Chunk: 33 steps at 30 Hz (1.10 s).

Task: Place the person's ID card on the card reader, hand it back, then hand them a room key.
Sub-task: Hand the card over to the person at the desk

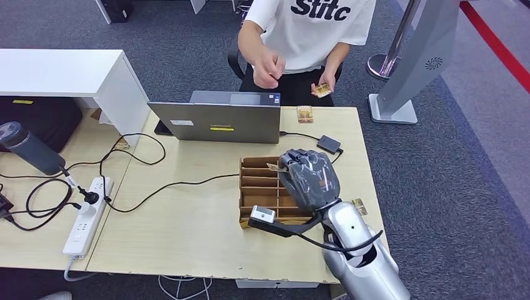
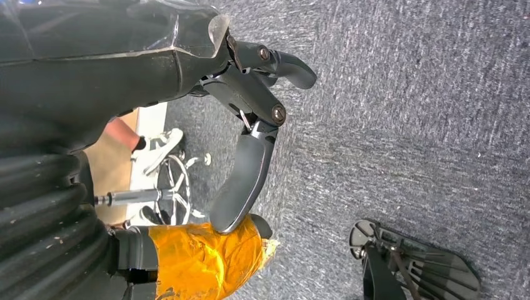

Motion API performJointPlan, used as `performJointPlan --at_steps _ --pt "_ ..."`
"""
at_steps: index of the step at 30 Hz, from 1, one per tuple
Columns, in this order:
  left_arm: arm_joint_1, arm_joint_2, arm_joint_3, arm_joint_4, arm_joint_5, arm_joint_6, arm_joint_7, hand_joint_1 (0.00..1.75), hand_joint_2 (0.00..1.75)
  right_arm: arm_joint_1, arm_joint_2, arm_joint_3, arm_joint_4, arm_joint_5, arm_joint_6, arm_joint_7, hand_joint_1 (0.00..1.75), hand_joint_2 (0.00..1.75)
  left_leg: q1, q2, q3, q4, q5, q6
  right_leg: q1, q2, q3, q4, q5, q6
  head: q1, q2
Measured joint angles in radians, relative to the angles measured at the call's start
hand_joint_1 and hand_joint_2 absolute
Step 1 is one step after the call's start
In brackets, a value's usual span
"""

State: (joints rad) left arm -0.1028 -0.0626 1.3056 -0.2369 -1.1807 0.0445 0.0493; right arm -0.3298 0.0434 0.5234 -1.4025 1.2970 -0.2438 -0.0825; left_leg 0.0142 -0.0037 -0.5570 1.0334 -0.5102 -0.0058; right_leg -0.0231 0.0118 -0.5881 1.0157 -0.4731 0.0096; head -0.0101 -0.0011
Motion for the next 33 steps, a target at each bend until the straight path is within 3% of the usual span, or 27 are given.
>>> performJointPlan --at_steps 7,17,21,26,33 --pt "-0.003 0.006 -0.027 0.0 -0.041 -0.018 -0.001 0.0 1.75 -0.204 0.063 0.0 0.07 -0.074 0.104 0.018 1.75 1.75 0.0 0.0 0.0 0.0 0.001 -0.001 0.0 0.0 0.0 0.001 0.001 0.0 0.0 0.0" --pt "-0.007 0.008 -0.06 0.0 -0.09 -0.036 -0.012 0.0 1.75 -0.48 0.158 -0.072 0.371 -0.118 0.154 0.071 1.75 1.75 0.0 0.0 0.0 0.0 0.001 -0.001 0.0 0.0 0.0 0.001 0.001 -0.001 0.0 0.0" --pt "-0.007 0.008 -0.065 0.0 -0.099 -0.039 -0.017 0.0 1.75 -0.51 0.183 -0.095 0.447 -0.153 0.16 0.033 0.0 1.75 0.0 -0.001 0.0 0.0 0.001 -0.001 0.0 0.0 0.0 0.001 0.001 -0.001 0.0 0.0" --pt "-0.008 0.008 -0.067 0.0 -0.108 -0.039 -0.018 0.0 1.75 -0.513 0.204 -0.114 0.498 -0.218 0.168 -0.028 0.0 1.75 0.0 -0.001 0.0 0.0 0.001 -0.001 0.0 0.0 -0.001 0.001 0.0 0.0 0.0 0.0" --pt "-0.008 0.008 -0.067 0.0 -0.118 -0.038 -0.018 0.0 1.75 -0.515 0.206 -0.145 0.529 -0.238 0.155 -0.026 0.0 1.75 0.0 -0.001 0.0 0.0 0.001 -0.001 0.0 0.0 -0.001 0.001 0.0 0.0 0.0 0.0"
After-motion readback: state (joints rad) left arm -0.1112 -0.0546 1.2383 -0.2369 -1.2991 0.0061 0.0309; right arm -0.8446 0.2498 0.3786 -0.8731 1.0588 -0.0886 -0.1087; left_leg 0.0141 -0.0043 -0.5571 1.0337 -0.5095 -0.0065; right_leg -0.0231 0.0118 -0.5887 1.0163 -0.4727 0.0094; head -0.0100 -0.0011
